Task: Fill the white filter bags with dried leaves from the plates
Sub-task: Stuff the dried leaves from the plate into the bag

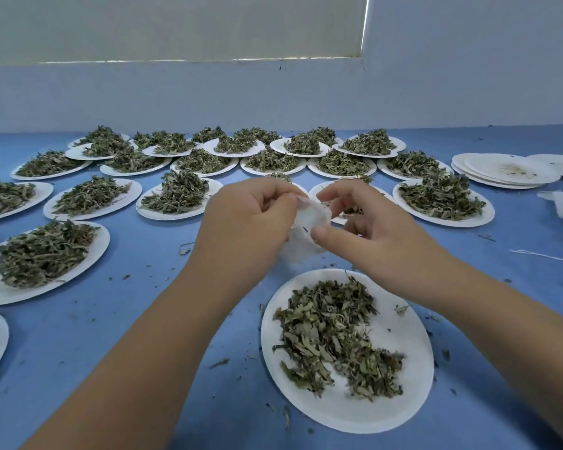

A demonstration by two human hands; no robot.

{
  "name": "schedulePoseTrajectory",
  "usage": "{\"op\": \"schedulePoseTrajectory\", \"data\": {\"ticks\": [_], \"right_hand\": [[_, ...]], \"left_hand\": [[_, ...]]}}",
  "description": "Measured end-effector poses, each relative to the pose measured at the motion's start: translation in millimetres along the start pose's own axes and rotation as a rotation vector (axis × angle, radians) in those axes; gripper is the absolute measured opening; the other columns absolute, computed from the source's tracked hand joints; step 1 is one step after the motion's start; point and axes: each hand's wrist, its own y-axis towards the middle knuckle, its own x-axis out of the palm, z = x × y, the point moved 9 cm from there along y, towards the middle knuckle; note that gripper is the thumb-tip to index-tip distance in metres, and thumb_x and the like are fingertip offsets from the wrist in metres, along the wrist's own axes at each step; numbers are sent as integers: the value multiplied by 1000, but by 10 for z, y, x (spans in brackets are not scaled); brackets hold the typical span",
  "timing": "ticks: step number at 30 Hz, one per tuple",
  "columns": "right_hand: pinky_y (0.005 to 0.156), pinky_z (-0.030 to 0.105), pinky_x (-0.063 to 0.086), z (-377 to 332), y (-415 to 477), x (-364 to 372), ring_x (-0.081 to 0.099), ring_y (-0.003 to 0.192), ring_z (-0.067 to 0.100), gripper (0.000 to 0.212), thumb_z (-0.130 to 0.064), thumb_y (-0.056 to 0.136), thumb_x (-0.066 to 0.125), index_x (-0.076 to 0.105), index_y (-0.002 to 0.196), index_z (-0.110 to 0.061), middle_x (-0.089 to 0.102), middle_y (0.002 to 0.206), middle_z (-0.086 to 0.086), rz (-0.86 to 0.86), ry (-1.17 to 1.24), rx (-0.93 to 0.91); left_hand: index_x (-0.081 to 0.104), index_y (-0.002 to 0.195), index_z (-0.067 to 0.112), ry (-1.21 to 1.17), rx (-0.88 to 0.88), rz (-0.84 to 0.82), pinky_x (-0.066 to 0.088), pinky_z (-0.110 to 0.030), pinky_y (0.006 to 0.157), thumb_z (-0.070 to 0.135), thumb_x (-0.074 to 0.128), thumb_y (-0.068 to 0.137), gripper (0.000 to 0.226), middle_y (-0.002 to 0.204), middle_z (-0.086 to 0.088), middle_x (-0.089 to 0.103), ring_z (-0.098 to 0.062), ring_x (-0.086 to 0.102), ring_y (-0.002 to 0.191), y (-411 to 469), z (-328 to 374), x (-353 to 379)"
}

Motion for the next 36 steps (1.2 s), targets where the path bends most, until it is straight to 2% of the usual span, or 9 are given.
{"op": "schedulePoseTrajectory", "data": {"ticks": [5, 9, 15, 19, 21, 25, 30, 33, 36], "right_hand": [[64, 15, 44, -119, -260, -36, 56, 73, 10, 31, -57, 75, 63, 56, 103, -46, 53, 102, -16, -260, -185, -141], [68, 17, 40, -182, -482, 51, 56, 93, 7, 47, -58, 74, 67, 49, 117, -53, 46, 111, -20, -513, -397, -206], [73, 8, 35, -173, -660, 209, 42, 98, -13, 70, -46, 66, 77, 37, 122, -62, 36, 116, -28, -675, -444, -188], [81, 31, 46, -79, -719, 311, 44, 96, -5, 68, -43, 72, 73, 34, 125, -59, 33, 113, -27, -705, -572, -165], [79, 34, 47, -64, -726, 344, 44, 90, -3, 67, -42, 73, 71, 32, 125, -59, 33, 109, -26, -697, -601, -164], [78, 30, 44, -54, -712, 362, 38, 86, -2, 69, -40, 74, 68, 27, 126, -59, 32, 105, -25, -664, -625, -166], [76, 19, 39, -131, -741, 433, 34, 87, -1, 49, -30, 81, 65, 54, 123, -52, 34, 97, -22, -653, -674, -164], [79, 18, 40, -179, -742, 458, 44, 98, 2, 44, -30, 85, 61, 56, 124, -50, 40, 103, -20, -660, -742, -152], [76, 18, 35, -154, -796, 422, 37, 85, -2, 45, -34, 86, 61, 51, 127, -50, 43, 114, -20, -722, -760, -76]], "left_hand": [[70, 77, 33, 181, 102, 35, 31, -14, 40, 14, 55, 93, 29, 53, -8, 52, -7, 39, 43, -4, 39, -30], [70, 80, 33, 235, 134, 49, 29, -8, 39, 13, 54, 94, 30, 46, 1, 45, -6, 39, 40, -8, 48, -24], [71, 83, 30, 286, 129, 31, 27, -9, 39, 12, 53, 94, 28, 46, 11, 46, -4, 40, 39, -25, 21, 37], [69, 82, 33, 315, 131, 12, 29, -11, 40, 13, 53, 94, 29, 50, 11, 49, -4, 41, 42, -32, 11, 73], [69, 82, 34, 316, 134, 7, 29, -12, 41, 13, 53, 94, 29, 49, 13, 49, -5, 41, 43, -33, 2, 84], [70, 84, 30, 322, 141, 7, 30, -11, 42, 12, 54, 94, 26, 47, 16, 49, -4, 42, 43, -35, 0, 98], [68, 82, 32, 335, 159, 0, 31, -12, 43, 11, 55, 94, 27, 44, 9, 45, -5, 41, 43, -34, 9, 120], [69, 83, 30, 336, 160, 2, 32, -14, 42, 11, 55, 94, 26, 46, 7, 42, -6, 39, 42, -35, 8, 121], [70, 84, 29, 338, 162, -2, 33, -14, 42, 10, 54, 94, 26, 48, 3, 44, -6, 39, 43, -37, 12, 115]]}}
